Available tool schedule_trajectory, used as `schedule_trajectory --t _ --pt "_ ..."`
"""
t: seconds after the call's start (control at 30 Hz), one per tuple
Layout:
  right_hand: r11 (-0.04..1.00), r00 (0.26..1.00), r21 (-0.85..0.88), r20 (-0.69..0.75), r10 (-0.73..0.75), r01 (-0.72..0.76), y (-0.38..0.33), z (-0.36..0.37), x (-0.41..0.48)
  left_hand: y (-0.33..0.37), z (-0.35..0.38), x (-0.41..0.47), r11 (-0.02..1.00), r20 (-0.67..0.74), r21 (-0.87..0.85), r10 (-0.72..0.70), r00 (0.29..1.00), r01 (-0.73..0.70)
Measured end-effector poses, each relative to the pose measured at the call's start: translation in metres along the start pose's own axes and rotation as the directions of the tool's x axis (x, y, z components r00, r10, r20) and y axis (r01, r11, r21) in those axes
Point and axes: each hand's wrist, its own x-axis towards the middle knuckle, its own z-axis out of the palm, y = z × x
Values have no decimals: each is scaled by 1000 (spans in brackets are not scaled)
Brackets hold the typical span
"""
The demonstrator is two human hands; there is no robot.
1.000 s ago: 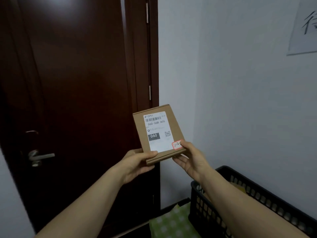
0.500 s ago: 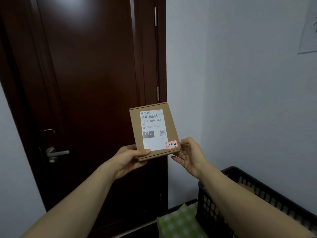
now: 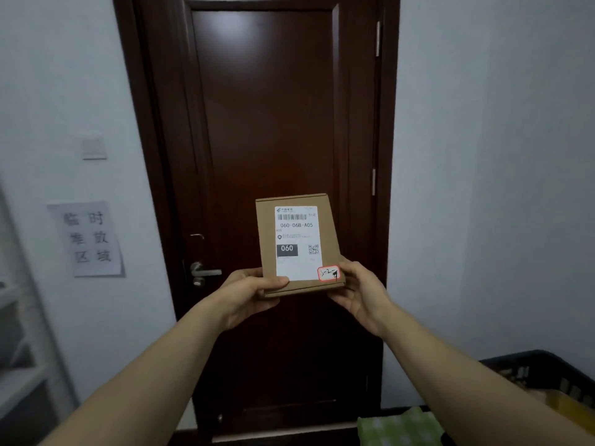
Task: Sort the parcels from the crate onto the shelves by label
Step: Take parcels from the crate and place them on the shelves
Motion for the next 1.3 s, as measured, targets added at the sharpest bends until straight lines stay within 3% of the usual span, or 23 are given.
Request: schedule_trajectory --t 0.2,0.37,0.5,0.77,1.0,1.3 --pt "994 976 -99 206 68 -49 30 74 11 13 -66 -62 996 -266 66 72 961 -57" --pt "989 884 -69 443 148 -131 78 150 -8 -1 -126 -140 989 -543 117 139 828 -89" --pt "963 805 -108 531 266 -247 126 192 -35 -26 -156 -200 995 -679 79 100 727 -63" --pt "927 670 -221 643 372 -302 169 253 -60 -46 -194 -268 998 -790 20 56 610 -66" --pt "905 617 -231 669 414 -357 198 301 -56 -51 -245 -282 1000 -836 -4 12 548 -28" --pt "909 642 -246 646 413 -337 237 377 3 -43 -346 -237 998 -790 -9 26 612 -54"
